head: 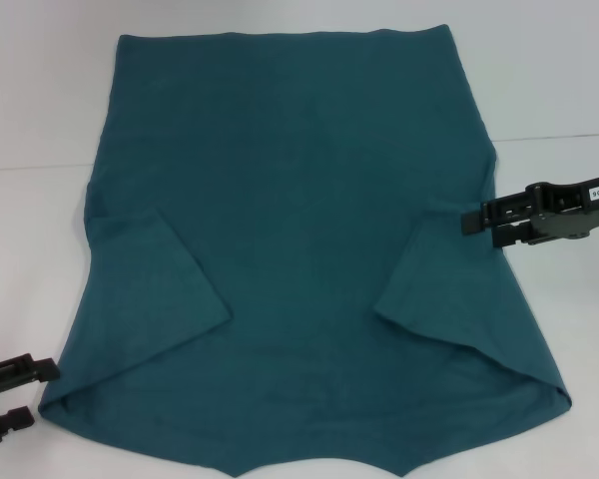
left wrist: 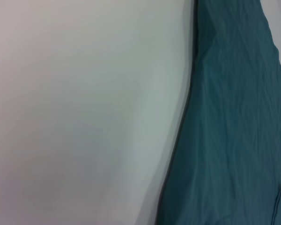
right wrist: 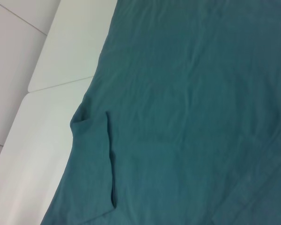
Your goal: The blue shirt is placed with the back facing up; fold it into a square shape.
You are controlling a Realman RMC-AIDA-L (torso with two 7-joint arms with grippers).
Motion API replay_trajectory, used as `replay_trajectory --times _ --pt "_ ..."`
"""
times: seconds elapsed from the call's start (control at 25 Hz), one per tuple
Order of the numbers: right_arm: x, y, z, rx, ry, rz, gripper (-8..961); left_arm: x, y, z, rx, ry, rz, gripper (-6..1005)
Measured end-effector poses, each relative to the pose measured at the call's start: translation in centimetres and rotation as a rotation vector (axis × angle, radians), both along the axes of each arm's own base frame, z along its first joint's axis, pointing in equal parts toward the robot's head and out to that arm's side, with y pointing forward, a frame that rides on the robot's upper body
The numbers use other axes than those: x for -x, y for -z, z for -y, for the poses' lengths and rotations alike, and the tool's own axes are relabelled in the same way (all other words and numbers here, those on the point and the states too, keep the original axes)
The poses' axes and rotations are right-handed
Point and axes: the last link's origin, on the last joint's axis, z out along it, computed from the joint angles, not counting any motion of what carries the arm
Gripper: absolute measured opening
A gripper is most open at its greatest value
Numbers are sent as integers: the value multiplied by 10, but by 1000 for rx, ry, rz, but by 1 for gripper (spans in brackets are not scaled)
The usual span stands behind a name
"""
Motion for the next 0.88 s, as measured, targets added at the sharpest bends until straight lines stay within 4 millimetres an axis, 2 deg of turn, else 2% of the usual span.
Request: replay_trajectory --times 0.88 --pt "-5 -1 2 -6 11 3 734 -4 12 -8 21 -4 13 860"
